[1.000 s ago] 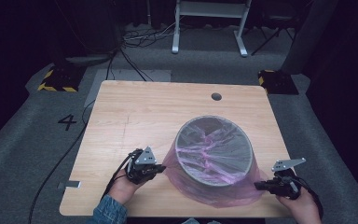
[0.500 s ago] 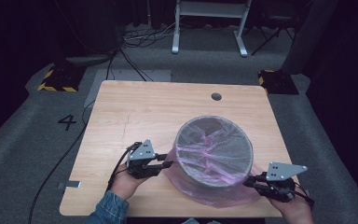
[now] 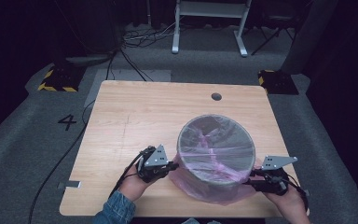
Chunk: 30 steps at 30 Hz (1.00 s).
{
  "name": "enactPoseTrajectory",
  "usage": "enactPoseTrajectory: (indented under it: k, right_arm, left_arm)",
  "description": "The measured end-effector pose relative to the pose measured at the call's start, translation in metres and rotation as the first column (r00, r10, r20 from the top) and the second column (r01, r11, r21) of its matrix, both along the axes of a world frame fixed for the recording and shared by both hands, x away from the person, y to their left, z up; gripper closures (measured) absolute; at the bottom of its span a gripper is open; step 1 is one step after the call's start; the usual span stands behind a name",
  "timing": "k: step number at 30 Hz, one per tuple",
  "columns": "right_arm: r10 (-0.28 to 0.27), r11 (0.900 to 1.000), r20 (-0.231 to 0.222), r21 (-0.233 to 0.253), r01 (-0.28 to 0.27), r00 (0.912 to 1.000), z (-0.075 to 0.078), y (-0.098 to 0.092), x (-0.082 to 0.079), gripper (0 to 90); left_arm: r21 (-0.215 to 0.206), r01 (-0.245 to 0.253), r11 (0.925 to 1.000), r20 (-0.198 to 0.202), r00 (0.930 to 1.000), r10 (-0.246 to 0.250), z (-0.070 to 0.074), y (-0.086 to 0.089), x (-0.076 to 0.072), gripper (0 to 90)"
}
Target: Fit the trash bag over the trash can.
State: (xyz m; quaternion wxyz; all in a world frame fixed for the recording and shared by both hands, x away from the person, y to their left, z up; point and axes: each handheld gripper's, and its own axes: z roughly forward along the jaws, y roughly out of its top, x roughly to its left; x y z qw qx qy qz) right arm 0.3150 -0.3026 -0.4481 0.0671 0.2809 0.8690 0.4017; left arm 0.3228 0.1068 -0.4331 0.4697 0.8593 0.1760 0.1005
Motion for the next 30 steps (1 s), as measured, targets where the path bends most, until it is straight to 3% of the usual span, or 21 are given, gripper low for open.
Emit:
enactPoseTrajectory:
  k: [2,4,7,10,12,14,16,19,23,25,27,30]
  right_arm:
    - [-0.024,1.000,0.031,0.015,0.024,0.9992,0.002,-0.006,-0.004,43.9]
    - [-0.052,0.998,0.053,0.036,0.050,0.9972,0.007,-0.016,-0.009,41.8]
    - [-0.047,0.997,0.021,0.062,0.046,0.9987,0.012,-0.027,-0.014,39.8]
    - [-0.059,0.996,0.036,0.074,0.056,0.9976,0.017,-0.034,-0.024,40.7]
    - [-0.058,0.995,0.069,0.087,0.052,0.9959,0.025,-0.036,-0.030,39.8]
    - [-0.067,0.994,0.138,0.098,0.054,0.9881,0.036,-0.034,-0.036,33.8]
    - [-0.079,0.993,0.188,0.100,0.061,0.9790,0.046,-0.032,-0.040,29.9]
    - [-0.140,0.985,0.123,0.114,0.126,0.9824,0.054,-0.032,-0.037,28.5]
    - [-0.181,0.980,0.124,0.106,0.168,0.9756,0.068,-0.034,-0.032,21.9]
    - [-0.187,0.979,0.113,0.103,0.175,0.9759,0.073,-0.036,-0.029,21.0]
    - [-0.206,0.977,0.067,0.063,0.202,0.9763,0.080,-0.039,-0.023,20.8]
    - [-0.239,0.971,0.059,0.016,0.238,0.9693,0.088,-0.042,-0.015,15.0]
  left_arm:
    - [-0.063,-0.022,0.9978,0.001,0.9998,0.022,0.000,0.007,-0.001,60.8]
    - [-0.073,-0.051,0.9960,-0.008,0.9987,0.051,0.000,0.015,0.000,48.5]
    - [-0.063,-0.088,0.9941,-0.030,0.9958,0.086,-0.002,0.028,-0.001,41.5]
    - [-0.063,-0.117,0.9911,-0.035,0.9928,0.115,-0.008,0.042,-0.006,40.6]
    - [-0.058,-0.148,0.9873,-0.037,0.9886,0.146,-0.012,0.050,-0.008,40.5]
    - [-0.029,-0.199,0.9795,-0.040,0.9794,0.198,-0.018,0.059,-0.008,40.5]
    - [0.008,-0.263,0.9647,-0.048,0.9635,0.263,-0.024,0.067,-0.006,40.6]
    - [0.060,-0.327,0.9431,-0.057,0.9421,0.330,-0.032,0.077,-0.003,41.1]
    - [0.101,-0.403,0.9095,-0.078,0.9082,0.411,-0.042,0.091,0.002,41.6]
    - [0.123,-0.422,0.8981,-0.072,0.8988,0.432,-0.045,0.095,0.005,41.6]
    - [0.141,-0.447,0.8832,-0.069,0.8855,0.459,-0.049,0.100,0.007,41.5]
    - [0.175,-0.467,0.8668,-0.053,0.8747,0.482,-0.053,0.105,0.011,40.9]
